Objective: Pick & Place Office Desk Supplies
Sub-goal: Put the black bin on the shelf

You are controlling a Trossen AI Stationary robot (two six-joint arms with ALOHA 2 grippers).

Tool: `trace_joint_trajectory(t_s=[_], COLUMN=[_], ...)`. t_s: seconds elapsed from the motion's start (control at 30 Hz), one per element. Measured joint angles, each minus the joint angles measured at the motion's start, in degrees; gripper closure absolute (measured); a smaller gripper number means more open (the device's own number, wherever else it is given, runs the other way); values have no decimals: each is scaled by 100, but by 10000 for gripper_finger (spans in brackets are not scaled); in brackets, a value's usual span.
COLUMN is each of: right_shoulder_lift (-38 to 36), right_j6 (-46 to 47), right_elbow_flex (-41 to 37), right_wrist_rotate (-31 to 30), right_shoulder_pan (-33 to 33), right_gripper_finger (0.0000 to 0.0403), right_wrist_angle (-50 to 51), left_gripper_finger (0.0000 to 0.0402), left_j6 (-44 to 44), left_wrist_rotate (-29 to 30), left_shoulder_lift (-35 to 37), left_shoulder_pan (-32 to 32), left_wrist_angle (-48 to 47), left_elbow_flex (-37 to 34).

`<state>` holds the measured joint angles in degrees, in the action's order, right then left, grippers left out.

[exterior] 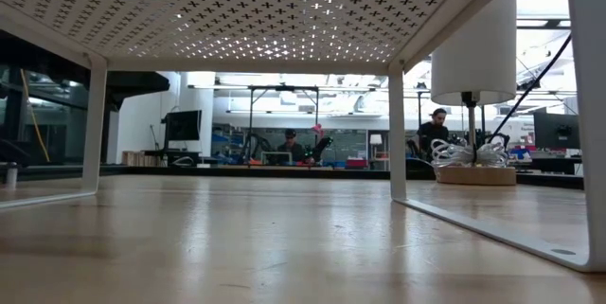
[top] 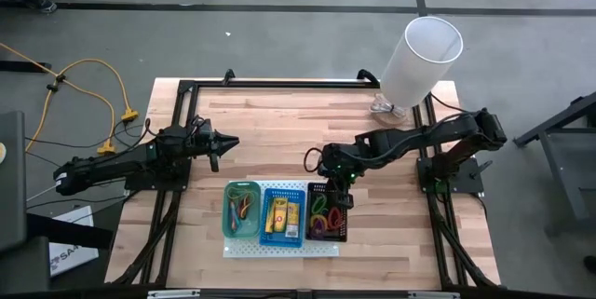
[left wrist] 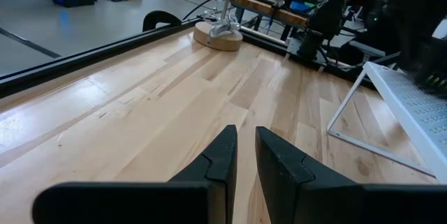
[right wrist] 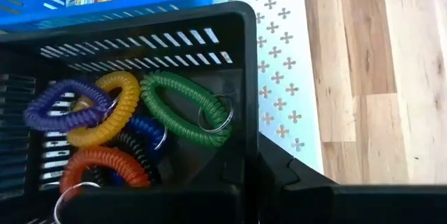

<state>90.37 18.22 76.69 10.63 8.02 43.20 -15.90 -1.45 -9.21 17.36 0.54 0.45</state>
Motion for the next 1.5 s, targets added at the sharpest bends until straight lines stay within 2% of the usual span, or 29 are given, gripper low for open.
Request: trace_joint_trajectory(t_s=[0.2,0.4,0.93,1.17,1.5], right_shoulder_lift=[146,286,280,278,275], right_j6=[10,19,12,-18,-99], right_elbow_flex=[10,9,8,8,7], right_wrist_rotate=[30,360,25,175,21], right_shoulder_pan=[46,63,63,60,63], right_gripper_finger=[400,400,400,400,400], right_wrist_angle=[-288,-424,-415,-288,-143], left_gripper_finger=[351,351,351,351,351], left_j6=[0,0,0,0,0], left_wrist_rotate=[0,2,0,0,0], left_shoulder_lift=[0,0,0,0,0], left_shoulder_pan=[-1,-2,-2,-2,-2], left_wrist_angle=[0,0,0,-2,-2], left_elbow_flex=[0,0,0,0,0])
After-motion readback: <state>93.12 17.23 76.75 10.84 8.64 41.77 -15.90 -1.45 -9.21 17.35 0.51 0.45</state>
